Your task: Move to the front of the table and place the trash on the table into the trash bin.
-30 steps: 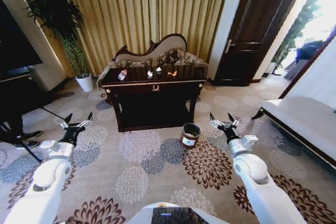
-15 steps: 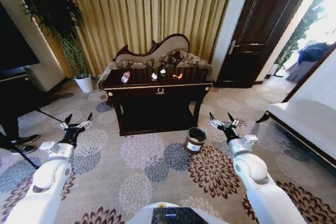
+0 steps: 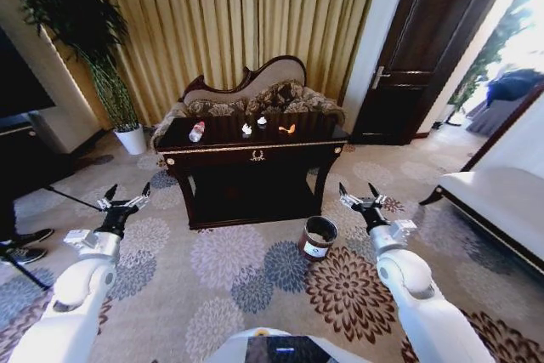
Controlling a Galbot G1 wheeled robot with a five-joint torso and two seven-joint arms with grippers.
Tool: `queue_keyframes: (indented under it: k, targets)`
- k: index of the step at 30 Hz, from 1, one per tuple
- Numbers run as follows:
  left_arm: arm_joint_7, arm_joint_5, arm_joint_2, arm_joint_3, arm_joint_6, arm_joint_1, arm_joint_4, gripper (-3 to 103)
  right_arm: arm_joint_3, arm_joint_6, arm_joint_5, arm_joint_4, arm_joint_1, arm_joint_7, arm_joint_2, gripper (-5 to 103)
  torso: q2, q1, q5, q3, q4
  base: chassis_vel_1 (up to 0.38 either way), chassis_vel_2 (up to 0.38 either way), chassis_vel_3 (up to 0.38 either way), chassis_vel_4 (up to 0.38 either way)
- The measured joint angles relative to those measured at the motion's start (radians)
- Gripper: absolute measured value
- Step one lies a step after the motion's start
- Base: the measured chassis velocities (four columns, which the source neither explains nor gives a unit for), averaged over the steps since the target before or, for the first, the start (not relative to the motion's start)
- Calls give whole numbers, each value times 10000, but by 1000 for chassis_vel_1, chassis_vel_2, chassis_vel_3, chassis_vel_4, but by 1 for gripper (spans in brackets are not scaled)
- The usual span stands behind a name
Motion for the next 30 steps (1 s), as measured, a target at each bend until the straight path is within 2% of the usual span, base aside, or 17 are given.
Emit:
queue_keyframes:
  k: [19,30]
  targets:
    - [16,29,-55,3,-10,6,12,100,-155,41,-52,-110,62,0,37,100,3,-4,2,-1,-2,-118,118,121,-116]
    - [124,18,-72,-9,313,-6,-101,100,-199,43,-95,-153,69,0,82,100,2,-3,1,-1,-2,-138,128,134,-122]
